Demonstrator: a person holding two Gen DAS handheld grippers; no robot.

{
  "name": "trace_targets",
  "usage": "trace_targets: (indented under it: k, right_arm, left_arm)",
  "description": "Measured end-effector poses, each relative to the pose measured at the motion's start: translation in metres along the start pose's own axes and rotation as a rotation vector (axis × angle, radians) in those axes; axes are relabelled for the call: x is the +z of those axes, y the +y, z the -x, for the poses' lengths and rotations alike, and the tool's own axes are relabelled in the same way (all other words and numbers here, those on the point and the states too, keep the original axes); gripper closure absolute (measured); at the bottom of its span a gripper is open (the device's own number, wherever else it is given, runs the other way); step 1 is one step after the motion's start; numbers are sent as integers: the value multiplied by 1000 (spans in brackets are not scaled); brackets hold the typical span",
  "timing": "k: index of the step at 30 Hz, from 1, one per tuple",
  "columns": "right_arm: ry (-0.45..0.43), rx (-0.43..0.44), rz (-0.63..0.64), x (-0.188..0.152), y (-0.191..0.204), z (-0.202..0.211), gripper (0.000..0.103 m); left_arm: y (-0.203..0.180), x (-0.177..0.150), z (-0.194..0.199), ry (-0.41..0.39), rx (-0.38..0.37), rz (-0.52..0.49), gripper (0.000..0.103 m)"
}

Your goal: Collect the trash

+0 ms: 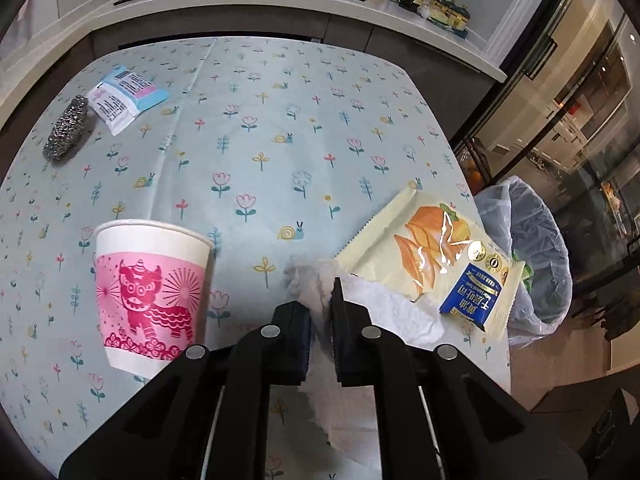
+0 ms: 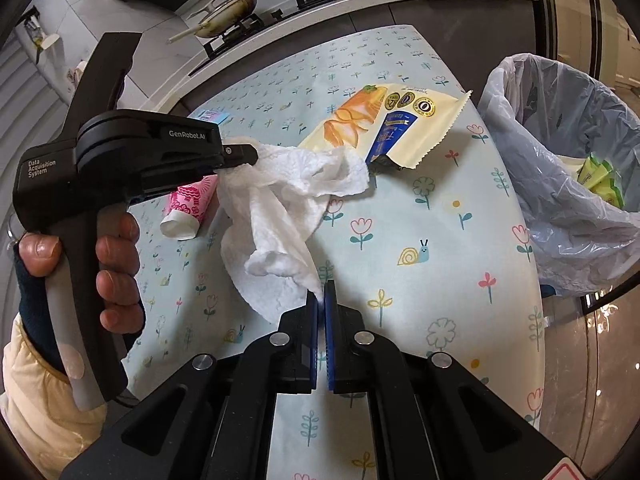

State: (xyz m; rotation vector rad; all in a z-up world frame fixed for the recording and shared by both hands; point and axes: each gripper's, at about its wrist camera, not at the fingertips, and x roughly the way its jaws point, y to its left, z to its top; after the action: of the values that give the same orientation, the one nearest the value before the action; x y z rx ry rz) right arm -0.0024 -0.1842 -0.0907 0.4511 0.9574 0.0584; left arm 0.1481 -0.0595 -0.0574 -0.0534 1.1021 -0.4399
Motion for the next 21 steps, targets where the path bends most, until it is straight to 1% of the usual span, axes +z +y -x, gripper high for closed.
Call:
trace_targets:
  k: [3,6,8,11,15,21]
  right_arm:
    - [-30,6,9,-1,5,10,100]
    - [-39,11,15,-1,8,16,101]
    - [-45,10,7,-3,6,18,101]
    - [-58,0,-26,-5,-1,24,101]
    - [-96,-13,-67,-5,-12,37,101]
    - [-155,-53,-118,-4,-32,64,101]
  left_arm:
    - [4,2,11,-21,8,9,94]
    - [10,0,19,-28,14,27,94]
    - [17,-3,23,-32,13,52,91]
    - [26,-9,30,-34,28,65,91]
    - [31,-22,37,-45,74,31,93]
    - [49,-28,46,-53,105,57,93]
